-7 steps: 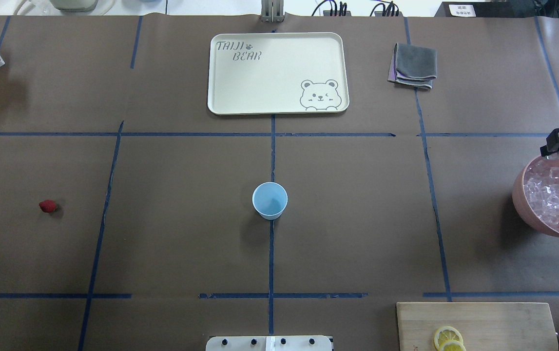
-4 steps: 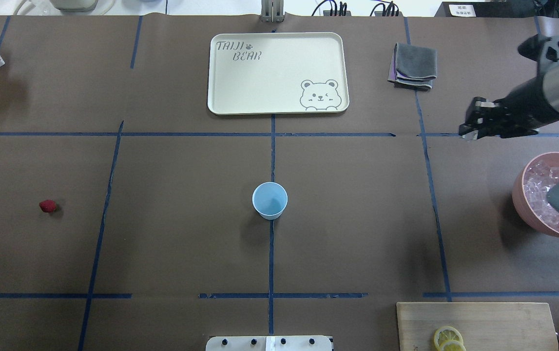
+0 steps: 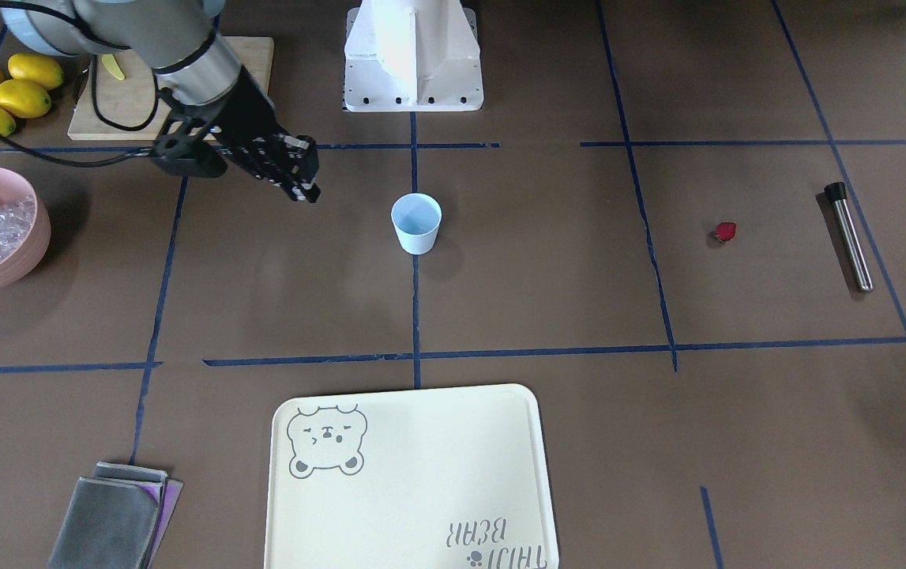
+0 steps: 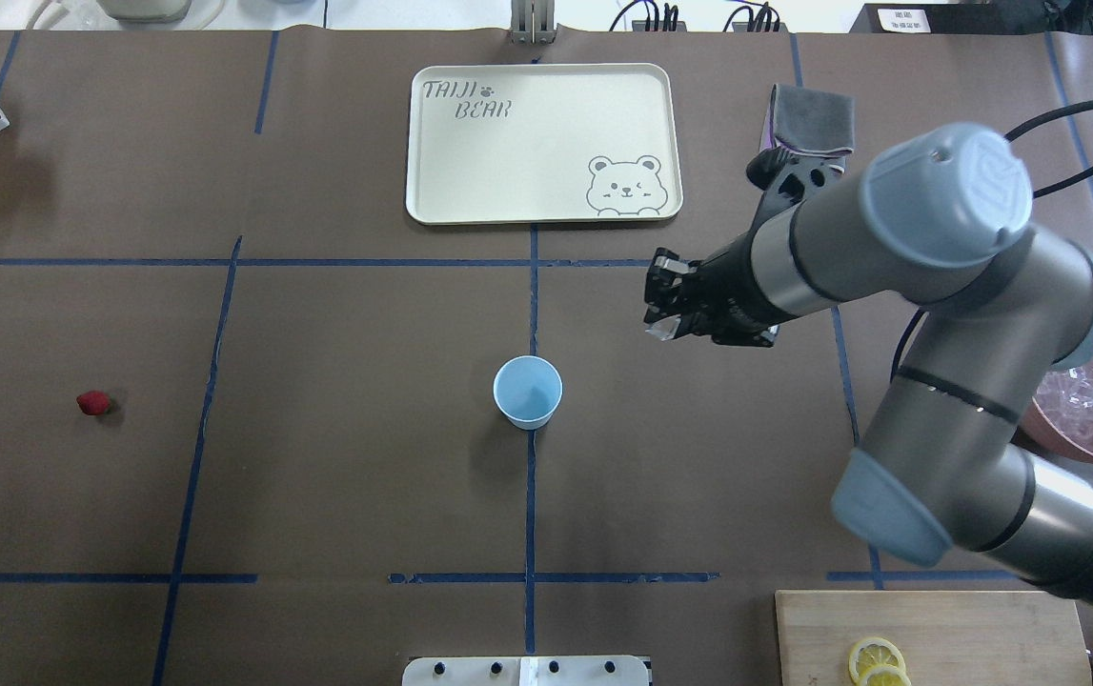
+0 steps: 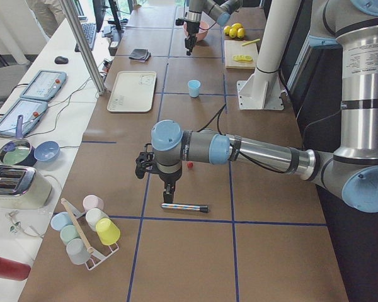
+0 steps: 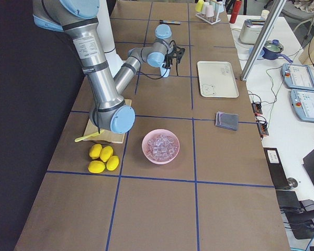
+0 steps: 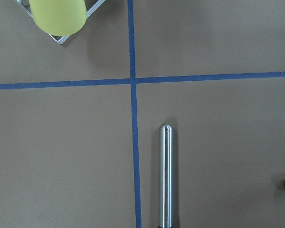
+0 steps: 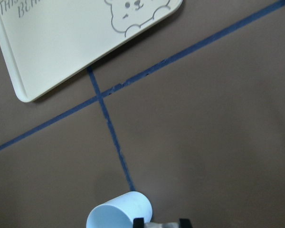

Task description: Mash ice and strawberries in cup

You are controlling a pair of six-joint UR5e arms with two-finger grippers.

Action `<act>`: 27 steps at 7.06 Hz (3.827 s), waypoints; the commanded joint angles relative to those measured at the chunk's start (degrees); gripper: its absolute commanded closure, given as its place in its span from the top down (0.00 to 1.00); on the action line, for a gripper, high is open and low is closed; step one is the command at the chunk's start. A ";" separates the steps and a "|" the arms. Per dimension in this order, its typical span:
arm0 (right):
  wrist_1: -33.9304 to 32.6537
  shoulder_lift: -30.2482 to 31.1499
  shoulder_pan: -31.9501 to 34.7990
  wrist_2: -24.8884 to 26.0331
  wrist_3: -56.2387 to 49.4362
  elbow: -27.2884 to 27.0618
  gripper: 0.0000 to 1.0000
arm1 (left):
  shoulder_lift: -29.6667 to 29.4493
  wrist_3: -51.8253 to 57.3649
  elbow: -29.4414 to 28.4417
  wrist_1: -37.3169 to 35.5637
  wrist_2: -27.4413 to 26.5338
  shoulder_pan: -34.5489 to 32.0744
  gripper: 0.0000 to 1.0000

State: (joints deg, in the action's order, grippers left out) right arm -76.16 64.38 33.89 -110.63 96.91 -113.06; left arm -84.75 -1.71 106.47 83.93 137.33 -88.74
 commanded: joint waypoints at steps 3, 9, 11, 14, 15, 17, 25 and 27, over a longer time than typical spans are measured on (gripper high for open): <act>0.74 -7.52 -9.97 12.09 5.13 9.07 0.01 | 0.20 0.57 -0.47 0.01 4.88 0.50 1.00; 0.40 -10.95 -10.86 14.20 4.87 12.51 0.98 | -0.06 -0.13 0.22 -0.08 4.44 1.29 1.00; 0.31 -10.95 -10.95 14.57 5.13 12.34 0.99 | -0.94 -2.94 0.75 0.01 4.44 2.86 1.00; -4.87 -2.73 0.76 2.98 2.17 0.69 0.99 | -0.42 -22.11 7.15 7.09 -0.18 15.49 1.00; -4.96 3.84 8.83 -7.13 -3.60 -3.44 0.99 | -0.15 -25.07 7.78 8.61 -0.39 17.70 1.00; -4.27 18.16 17.05 -12.40 -22.26 -7.34 0.99 | -0.15 -25.45 8.22 8.62 -0.83 18.87 1.00; -4.35 35.20 30.44 -17.39 -38.96 3.71 0.98 | 0.46 -25.54 9.19 8.54 -0.83 18.69 1.00; -2.96 35.02 30.45 -17.86 -35.65 4.07 0.98 | 0.47 -25.54 9.19 8.54 -0.83 18.61 1.00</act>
State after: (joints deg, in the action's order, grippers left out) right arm -80.10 99.45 64.22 -127.90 59.53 -109.34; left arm -84.33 -27.25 115.61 92.47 136.49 -70.07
